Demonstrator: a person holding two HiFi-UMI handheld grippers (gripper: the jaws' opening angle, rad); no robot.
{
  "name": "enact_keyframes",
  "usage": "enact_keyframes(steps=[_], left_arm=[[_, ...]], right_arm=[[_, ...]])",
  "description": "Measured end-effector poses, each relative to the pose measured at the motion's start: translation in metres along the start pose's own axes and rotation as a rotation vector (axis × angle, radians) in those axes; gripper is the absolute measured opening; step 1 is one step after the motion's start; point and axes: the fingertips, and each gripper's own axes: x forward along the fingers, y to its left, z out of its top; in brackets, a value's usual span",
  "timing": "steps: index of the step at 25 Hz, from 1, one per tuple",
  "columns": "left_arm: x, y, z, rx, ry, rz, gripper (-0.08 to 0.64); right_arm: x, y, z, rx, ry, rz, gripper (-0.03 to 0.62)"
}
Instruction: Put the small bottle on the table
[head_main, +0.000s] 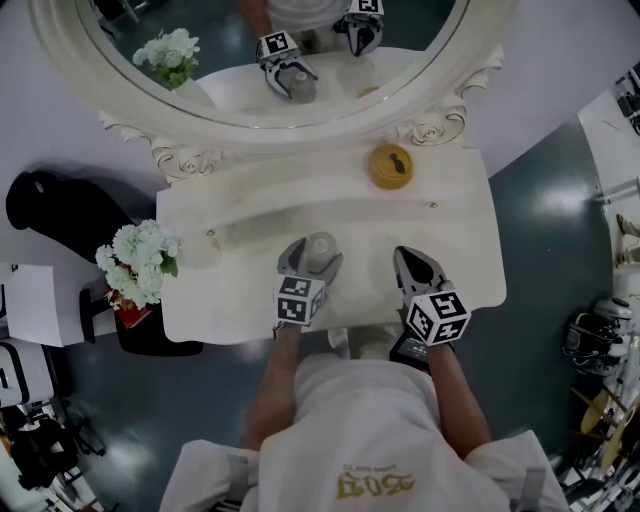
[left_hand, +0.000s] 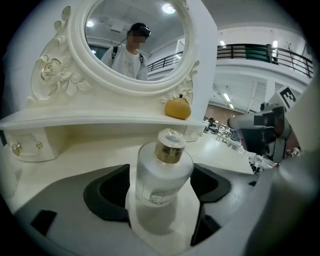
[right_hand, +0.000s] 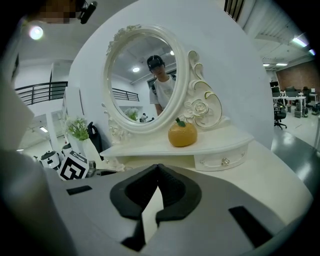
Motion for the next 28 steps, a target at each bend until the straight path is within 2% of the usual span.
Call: enact_keyframes(steps=[5, 7, 13, 15, 17, 23, 28], left_arm=[[-0.017, -0.003, 0.007, 0.012, -0.032, -0.015, 0.403], [-0.029, -0.004, 0.014, 0.001, -0.070, -0.009, 0.382], [-0.071, -0.012, 0.051, 0.046, -0.191, 0.021, 0.225], [-0.089, -0.016, 0.065, 0.065, -0.246, 0.049, 0.097], [-0.106, -0.018, 0.078, 0.077, -0.300, 0.075, 0.052], [-0.139, -0.017, 0.101, 0.054, -0.381, 0.098, 0.018], [-0.147, -0.020, 0.097, 0.055, -0.361, 0.101, 0.018]], right_arm=[[-0.011, 0.013, 0.008, -0.009, -0.030, 0.000, 0.012], [-0.014, 0.019, 0.011, -0.014, -0.042, 0.002, 0.012], [-0.018, 0.038, 0.020, -0.030, -0.081, 0.015, 0.012], [-0.020, 0.046, 0.023, -0.040, -0.096, 0.021, 0.012], [-0.022, 0.055, 0.026, -0.053, -0.111, 0.028, 0.012], [-0.032, 0.074, 0.033, -0.076, -0.145, 0.048, 0.012], [-0.042, 0.079, 0.036, -0.066, -0.165, 0.047, 0.012]])
